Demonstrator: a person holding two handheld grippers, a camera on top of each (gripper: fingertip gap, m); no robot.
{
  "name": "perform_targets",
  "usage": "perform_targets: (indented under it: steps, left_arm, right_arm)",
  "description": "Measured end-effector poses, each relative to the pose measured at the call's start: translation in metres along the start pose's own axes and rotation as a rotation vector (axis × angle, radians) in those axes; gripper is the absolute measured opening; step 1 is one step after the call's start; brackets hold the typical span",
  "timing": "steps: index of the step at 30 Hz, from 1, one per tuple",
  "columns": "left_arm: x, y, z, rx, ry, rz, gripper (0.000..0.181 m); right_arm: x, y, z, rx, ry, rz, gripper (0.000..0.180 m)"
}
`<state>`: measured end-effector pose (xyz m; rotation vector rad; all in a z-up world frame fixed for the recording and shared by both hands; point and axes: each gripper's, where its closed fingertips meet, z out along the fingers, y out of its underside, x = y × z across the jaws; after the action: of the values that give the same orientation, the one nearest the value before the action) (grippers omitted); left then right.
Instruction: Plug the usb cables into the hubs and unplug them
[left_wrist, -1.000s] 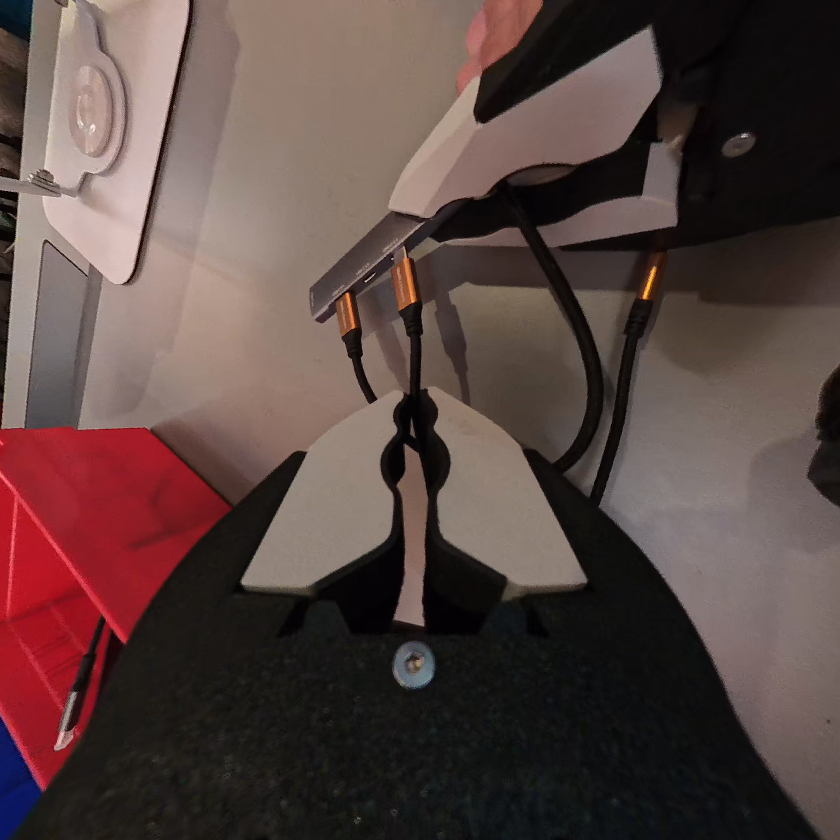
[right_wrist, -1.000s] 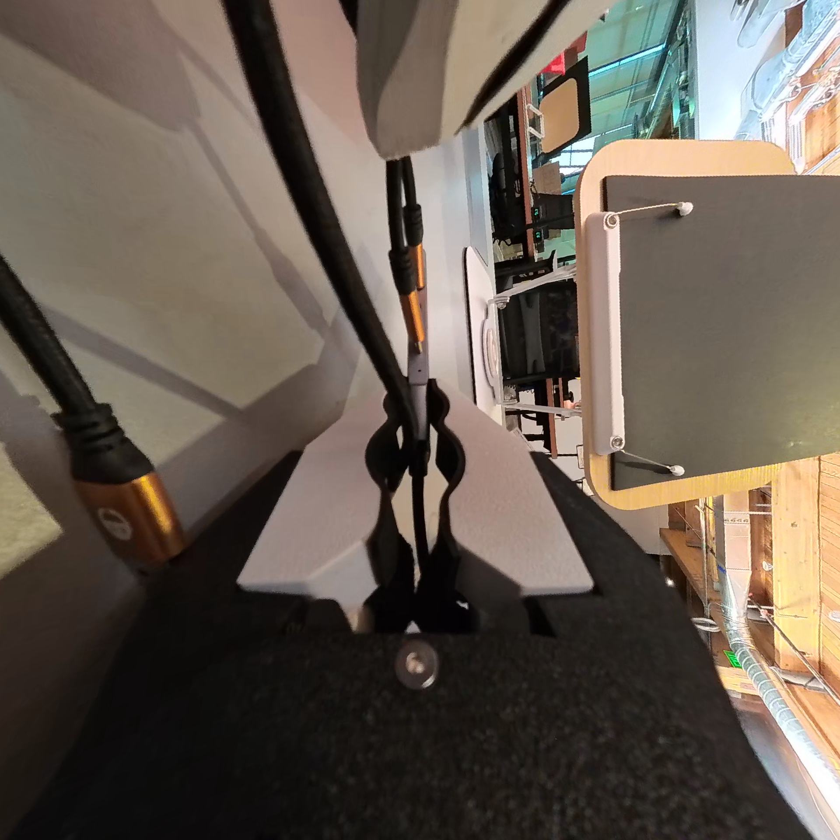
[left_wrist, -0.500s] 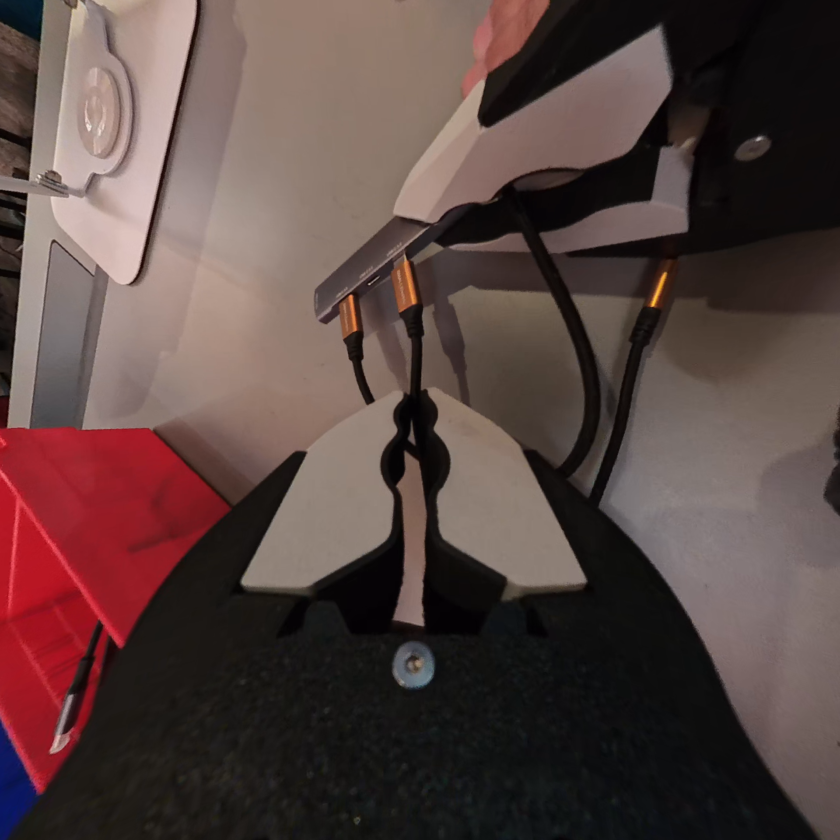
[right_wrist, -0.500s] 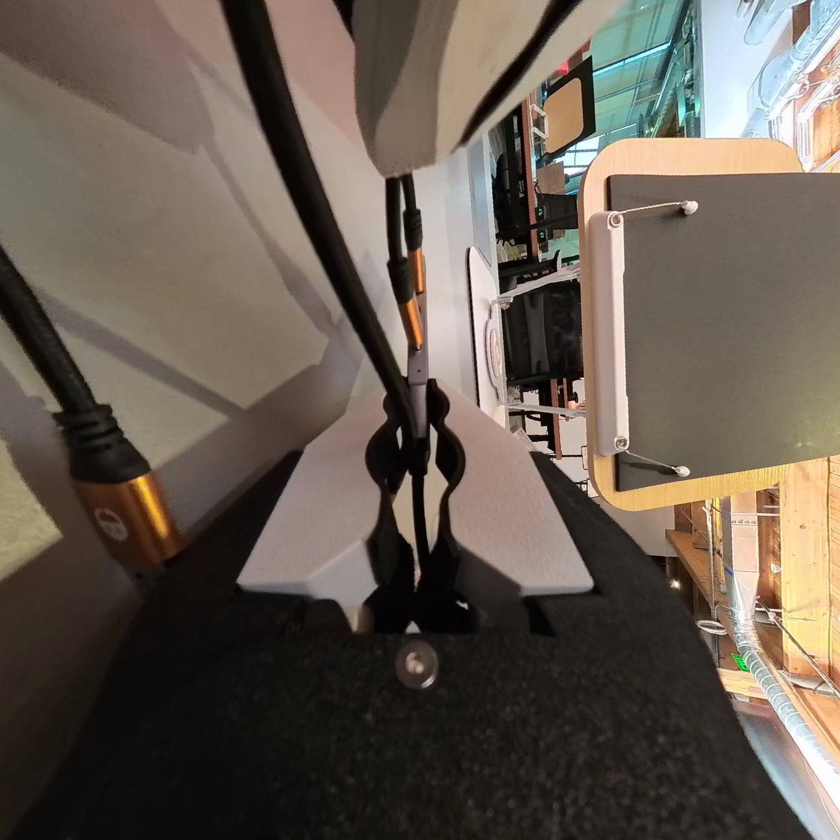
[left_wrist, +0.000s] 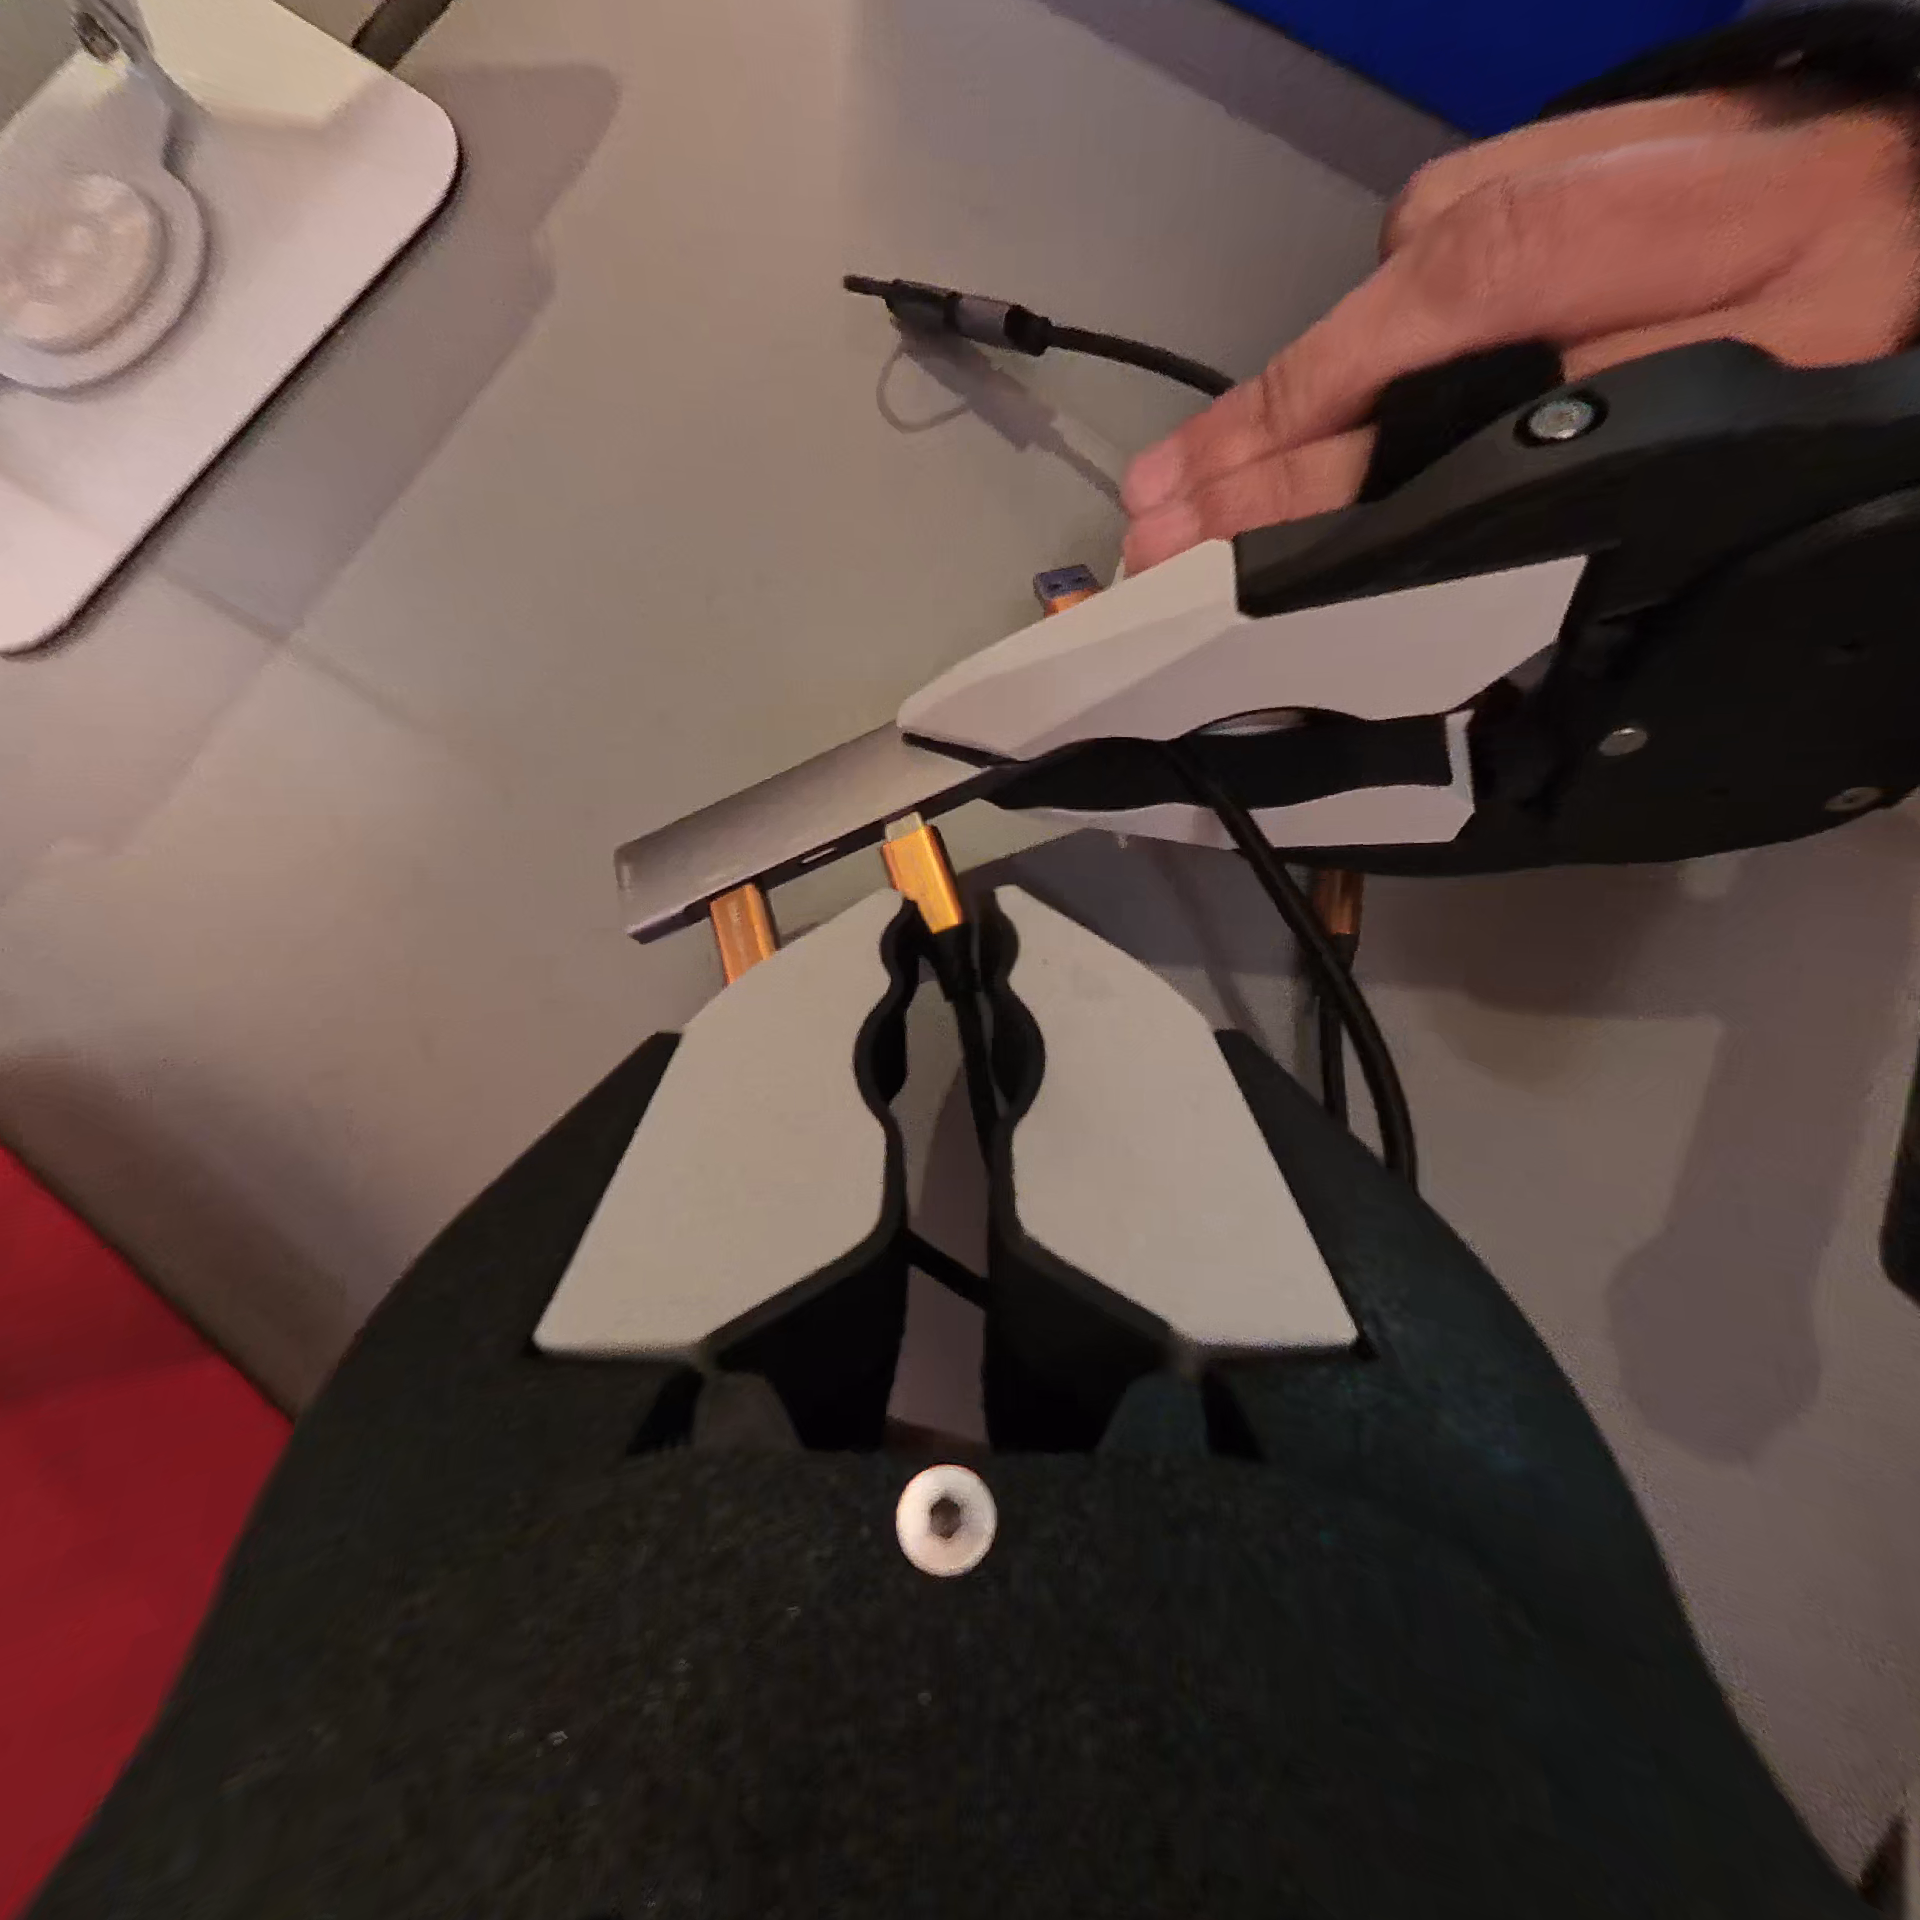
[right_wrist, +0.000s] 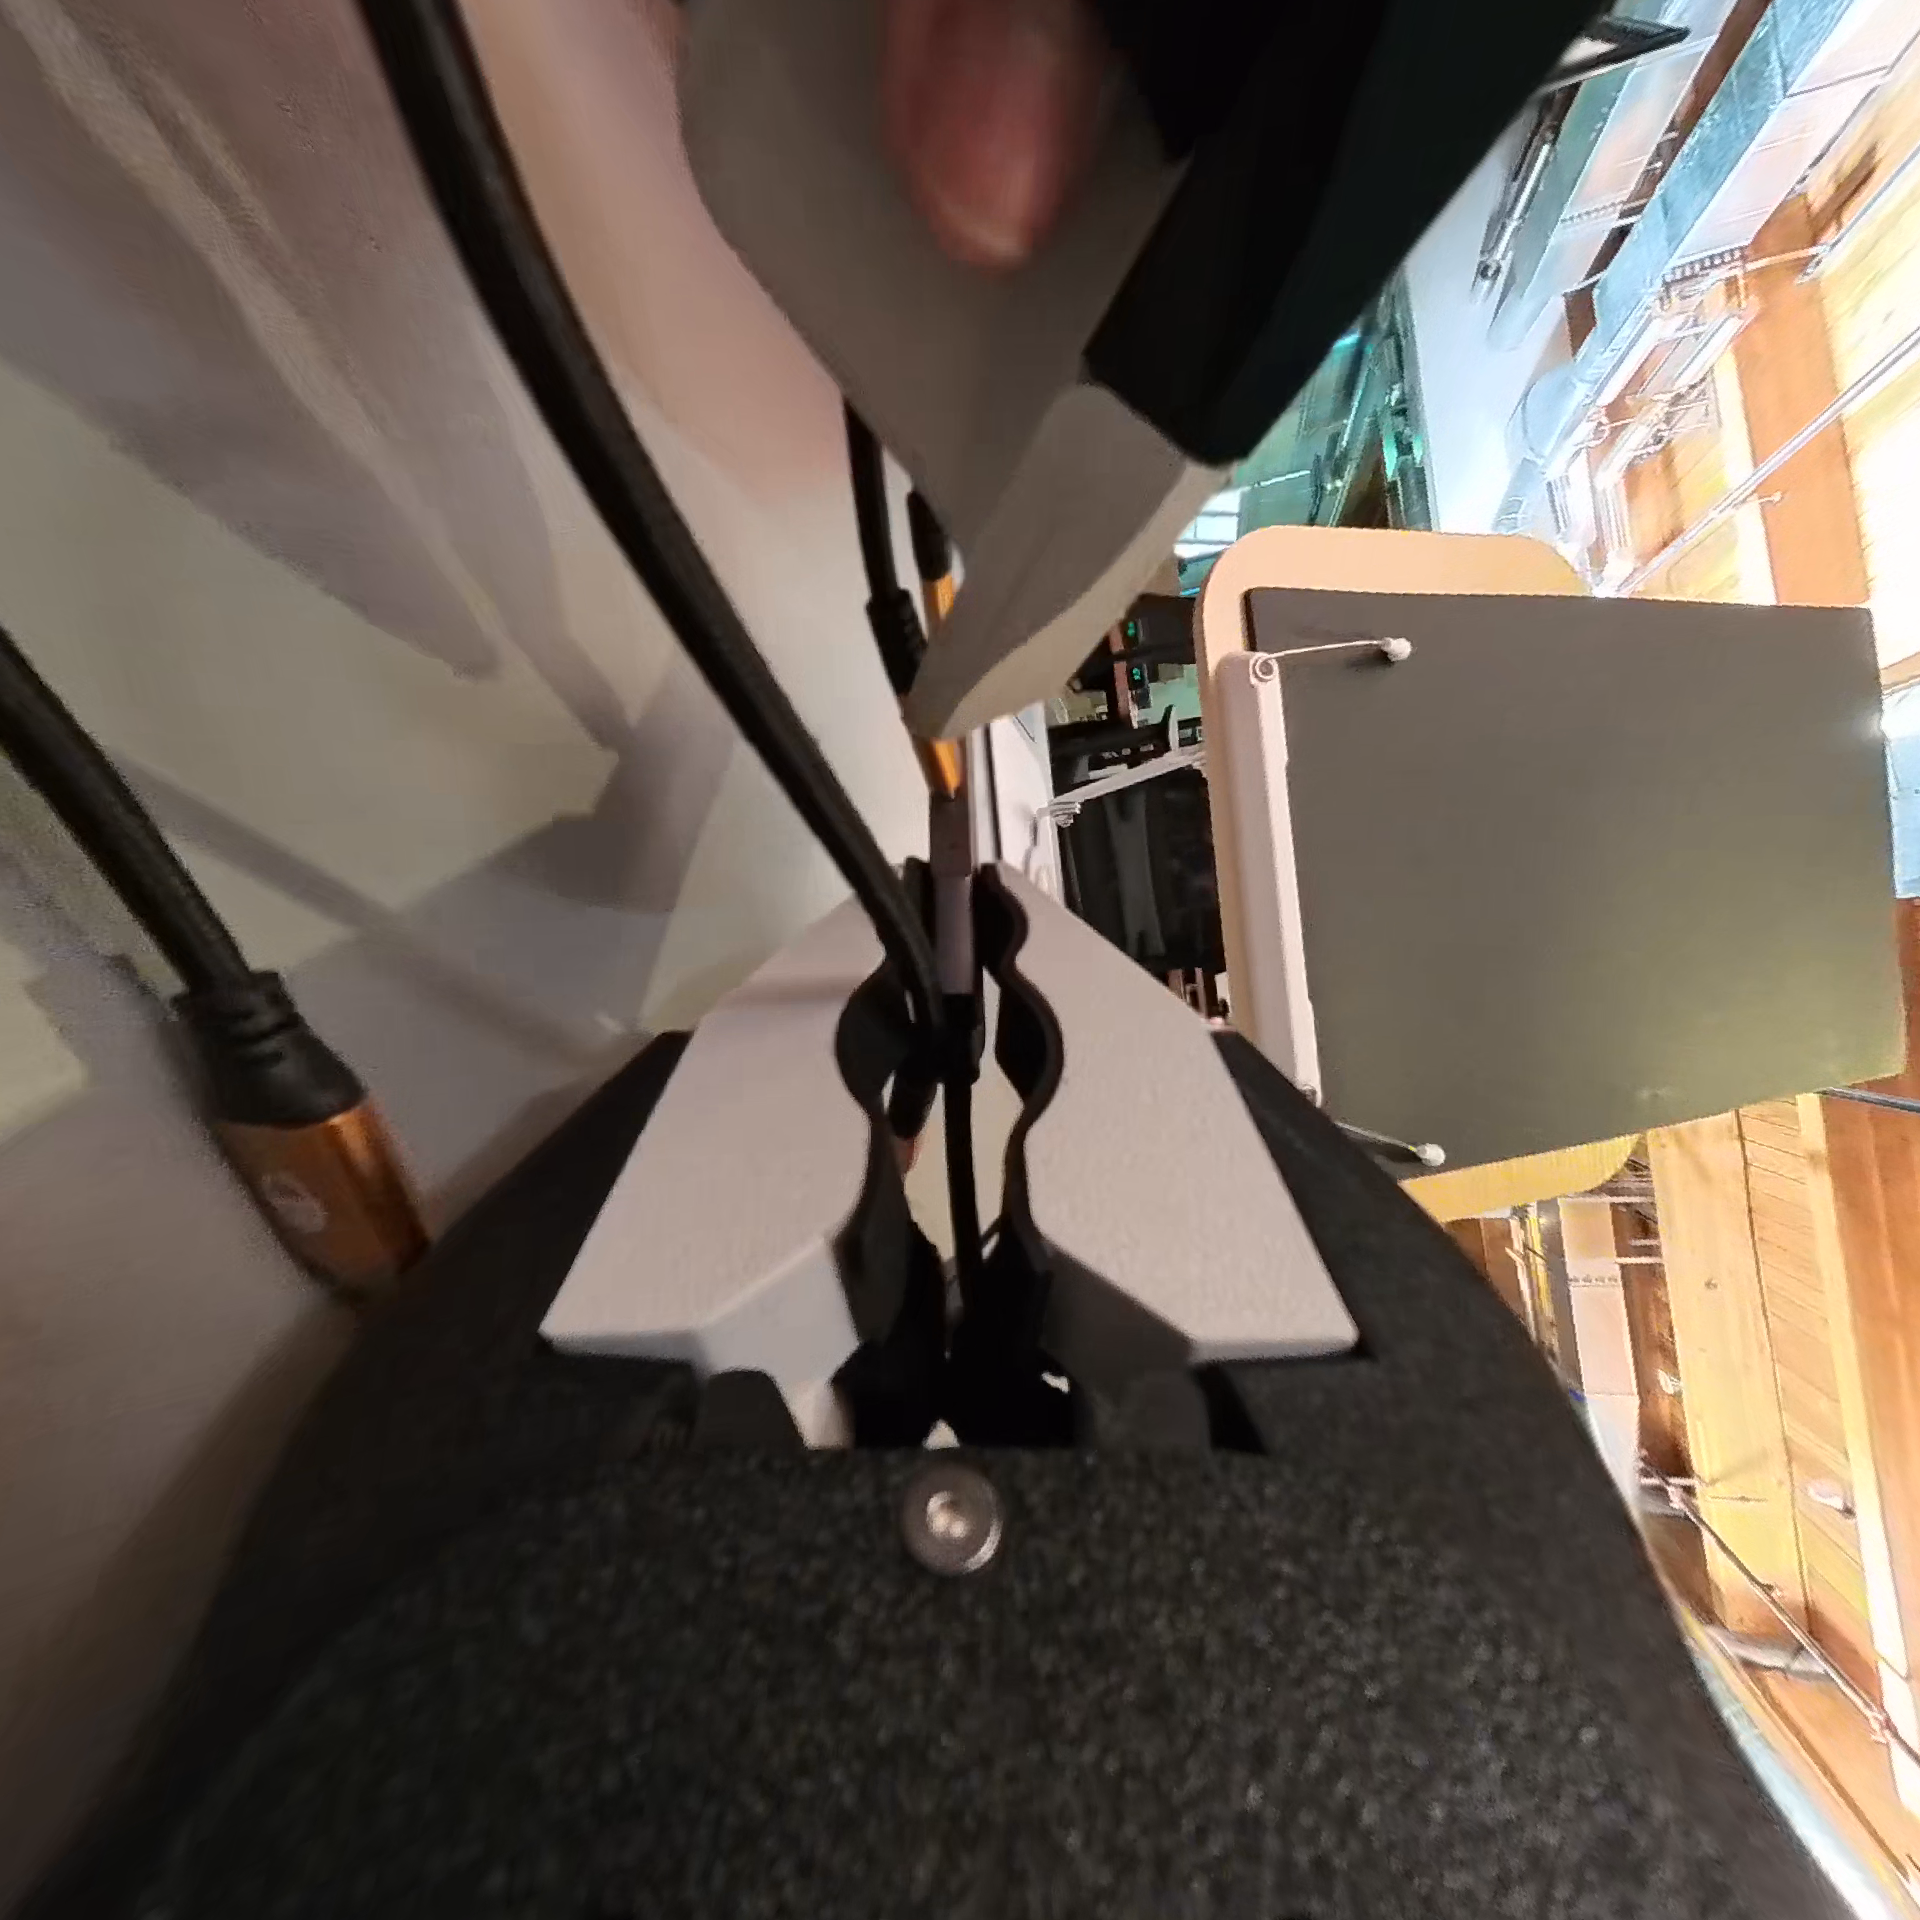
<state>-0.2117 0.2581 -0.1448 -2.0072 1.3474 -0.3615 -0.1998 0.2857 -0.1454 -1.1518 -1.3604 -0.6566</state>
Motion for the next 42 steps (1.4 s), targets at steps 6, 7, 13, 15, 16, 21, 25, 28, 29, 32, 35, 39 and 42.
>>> perform_targets:
  steps: [6, 7, 13, 15, 16, 21, 25, 28, 29, 32, 35, 39, 42]
  left_arm:
    - [0.002, 0.001, -0.001, -0.025, -0.021, -0.010, 0.017]
    - [0.001, 0.003, 0.000, -0.037, -0.016, -0.025, 0.017]
    - [-0.005, 0.016, 0.002, -0.107, -0.071, -0.049, 0.025]
    - [-0.002, 0.016, 0.000, -0.096, -0.053, -0.062, 0.017]
    - [-0.003, 0.015, 0.000, -0.082, -0.054, -0.066, 0.011]
    - [-0.005, 0.010, -0.002, -0.026, -0.080, -0.011, 0.007]
    - [0.001, 0.023, 0.011, -0.009, -0.075, -0.051, 0.007]
    - [0.009, 0.039, 0.024, -0.036, -0.053, -0.089, 0.007]
    - [0.010, 0.040, 0.026, -0.036, -0.048, -0.098, 0.007]
    - [0.011, 0.043, 0.029, -0.050, -0.041, -0.093, 0.007]
    - [0.013, 0.043, 0.032, -0.047, -0.018, -0.104, 0.007]
    - [0.013, 0.043, 0.032, -0.042, -0.004, -0.110, 0.007]
    - [0.014, 0.043, 0.032, -0.042, -0.003, -0.109, 0.007]
  right_arm:
    - [0.004, 0.002, 0.000, -0.026, 0.038, -0.055, 0.008]
    - [0.004, 0.001, -0.001, -0.031, 0.049, -0.079, 0.008]
    - [0.012, -0.002, -0.003, -0.036, 0.100, -0.101, 0.008]
    - [0.012, -0.003, -0.005, -0.022, 0.102, -0.111, 0.008]
    - [0.014, -0.003, -0.006, -0.024, 0.110, -0.107, 0.008]
    - [0.009, -0.003, -0.009, -0.003, 0.077, -0.065, 0.008]
    - [-0.016, 0.000, -0.007, -0.044, -0.103, 0.072, 0.010]
    - [-0.031, 0.002, -0.011, -0.077, -0.179, 0.092, 0.010]
    - [-0.034, 0.002, -0.013, -0.089, -0.219, 0.108, 0.013]
    - [-0.044, 0.006, -0.029, -0.161, -0.367, 0.205, 0.025]
    - [-0.049, 0.001, -0.058, -0.192, -0.519, 0.388, 0.041]
    - [-0.049, -0.002, -0.098, -0.234, -0.703, 0.709, 0.055]
    - [-0.036, -0.006, -0.119, -0.242, -0.869, 0.990, 0.059]
